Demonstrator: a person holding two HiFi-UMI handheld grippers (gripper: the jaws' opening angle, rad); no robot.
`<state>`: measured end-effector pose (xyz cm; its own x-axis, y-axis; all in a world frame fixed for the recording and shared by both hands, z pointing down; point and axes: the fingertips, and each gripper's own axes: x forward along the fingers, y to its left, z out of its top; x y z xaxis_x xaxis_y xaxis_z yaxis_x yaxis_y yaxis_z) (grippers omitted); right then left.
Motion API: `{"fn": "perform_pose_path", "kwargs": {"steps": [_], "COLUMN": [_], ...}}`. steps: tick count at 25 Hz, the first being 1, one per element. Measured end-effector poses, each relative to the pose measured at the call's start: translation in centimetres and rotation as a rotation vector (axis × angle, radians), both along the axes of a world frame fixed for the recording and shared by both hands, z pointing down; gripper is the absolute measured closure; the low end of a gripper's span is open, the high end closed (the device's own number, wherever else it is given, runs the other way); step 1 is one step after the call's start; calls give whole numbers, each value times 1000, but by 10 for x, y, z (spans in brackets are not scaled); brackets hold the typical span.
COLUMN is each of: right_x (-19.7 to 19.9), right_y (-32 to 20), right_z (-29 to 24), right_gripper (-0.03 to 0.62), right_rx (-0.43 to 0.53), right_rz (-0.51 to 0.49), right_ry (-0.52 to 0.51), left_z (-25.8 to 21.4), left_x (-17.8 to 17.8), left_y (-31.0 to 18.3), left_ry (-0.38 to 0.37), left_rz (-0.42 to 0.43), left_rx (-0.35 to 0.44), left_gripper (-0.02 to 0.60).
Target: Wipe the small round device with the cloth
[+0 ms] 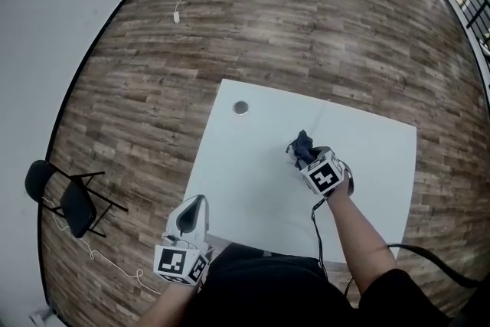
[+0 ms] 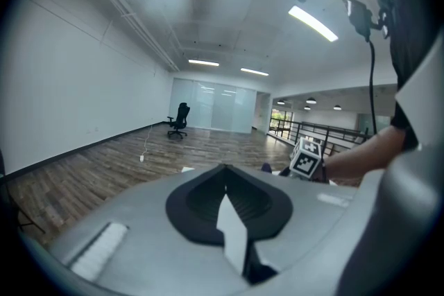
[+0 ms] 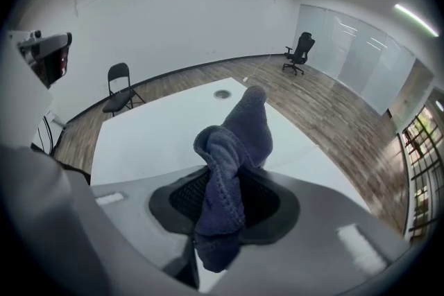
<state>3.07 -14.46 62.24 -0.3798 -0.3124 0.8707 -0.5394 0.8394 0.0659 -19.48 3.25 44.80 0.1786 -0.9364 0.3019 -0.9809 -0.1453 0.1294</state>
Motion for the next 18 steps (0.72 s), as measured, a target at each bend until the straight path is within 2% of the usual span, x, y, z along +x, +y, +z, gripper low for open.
{"fn": "perform_pose_path", "kwargs": {"steps": [4, 12, 15, 18], "right_x": [-7, -29, -42, -41], "right_y": [13, 45, 48, 34], "right_z": [11, 39, 27, -4], "right_gripper": [479, 477, 477, 477], "right_rx": [-11, -113, -83, 12], "right_rz": [-68, -89, -109, -66], "right_ry": [53, -35, -114, -182], "left_z": [1, 0, 0, -3], "left_x": [1, -2, -5, -4], "left_y": [1, 9, 8, 5], "left_ry": [1, -14, -18, -20], "left_rz": [3, -9, -11, -2], "left_rx": [-3, -15, -14, -3], "left_gripper": [575, 575, 575, 575]}}
